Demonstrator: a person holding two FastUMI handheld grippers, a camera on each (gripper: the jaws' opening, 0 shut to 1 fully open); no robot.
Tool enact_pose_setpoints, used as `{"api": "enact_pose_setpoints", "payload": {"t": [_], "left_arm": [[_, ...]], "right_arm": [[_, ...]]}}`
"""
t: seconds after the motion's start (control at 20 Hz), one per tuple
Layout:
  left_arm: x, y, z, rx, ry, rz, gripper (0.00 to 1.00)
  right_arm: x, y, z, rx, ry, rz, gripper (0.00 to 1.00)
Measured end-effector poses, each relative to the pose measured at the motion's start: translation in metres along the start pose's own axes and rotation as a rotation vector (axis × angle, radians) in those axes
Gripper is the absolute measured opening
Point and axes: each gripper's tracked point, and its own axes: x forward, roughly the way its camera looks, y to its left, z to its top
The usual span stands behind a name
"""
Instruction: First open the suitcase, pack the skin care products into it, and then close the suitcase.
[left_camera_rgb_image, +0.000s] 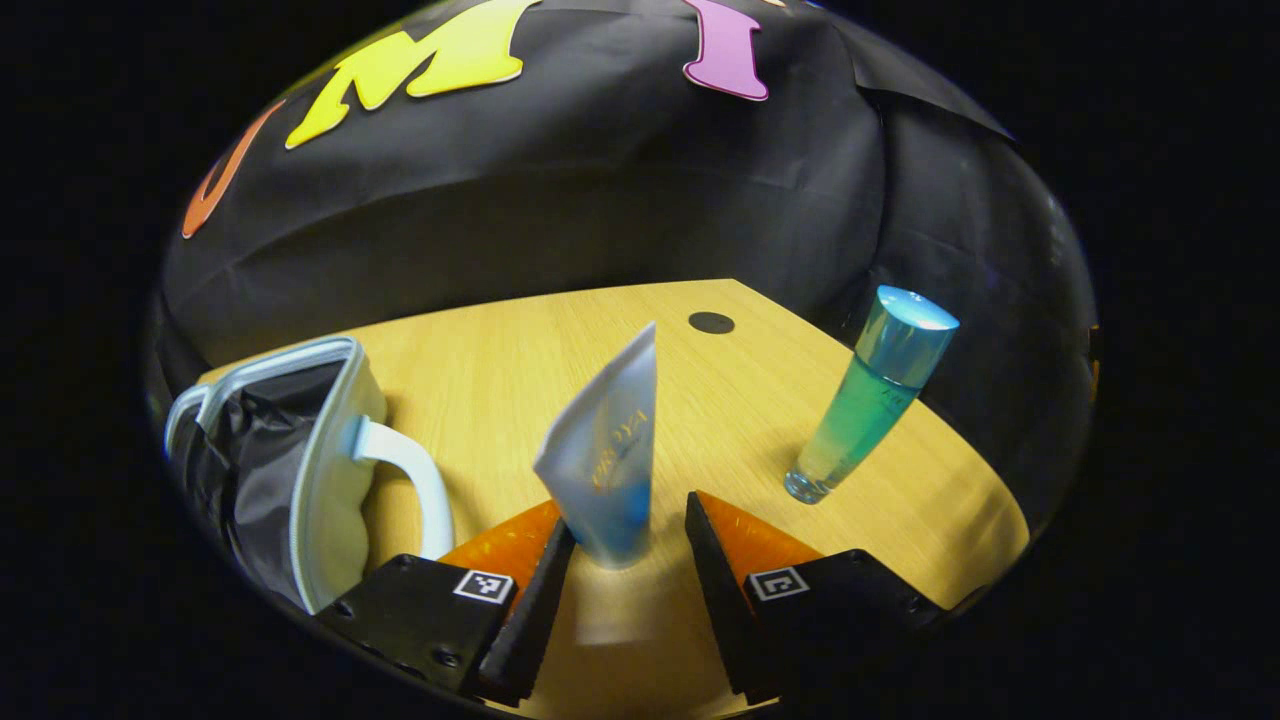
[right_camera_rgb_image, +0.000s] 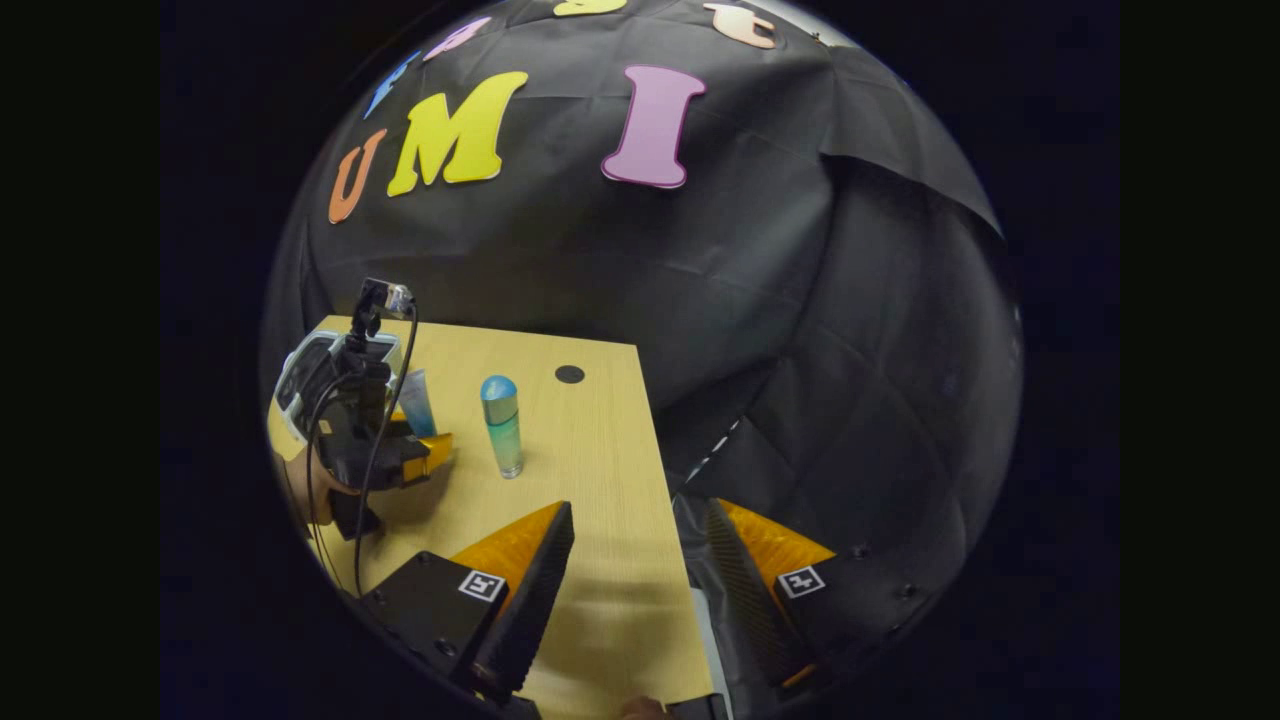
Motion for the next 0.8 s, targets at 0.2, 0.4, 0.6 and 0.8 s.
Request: {"api": "enact_pose_setpoints", "payload": {"t": [0.2,0.4,0.6,0.8], "left_arm": [[0.004,0.001,-0.002,-0.004,0.009,-0.008,0.48],[-0.002,-0.001,-0.004,-0.011,0.038,-0.033,0.42],[-0.033,-0.011,0.012,-0.048,0.009,-0.075,0.42],[-0.08,-0.005,0.026,-0.054,-0.018,-0.074,0.41]], "right_arm": [[0.011,0.008,0.003,0.018,0.003,0.027,0.8],[0.02,0.022,0.008,0.016,0.004,0.052,0.8],[0.028,0.053,0.016,-0.007,-0.032,0.135,0.8],[0.059,0.089,0.016,-0.028,-0.031,0.204,0.8]]}}
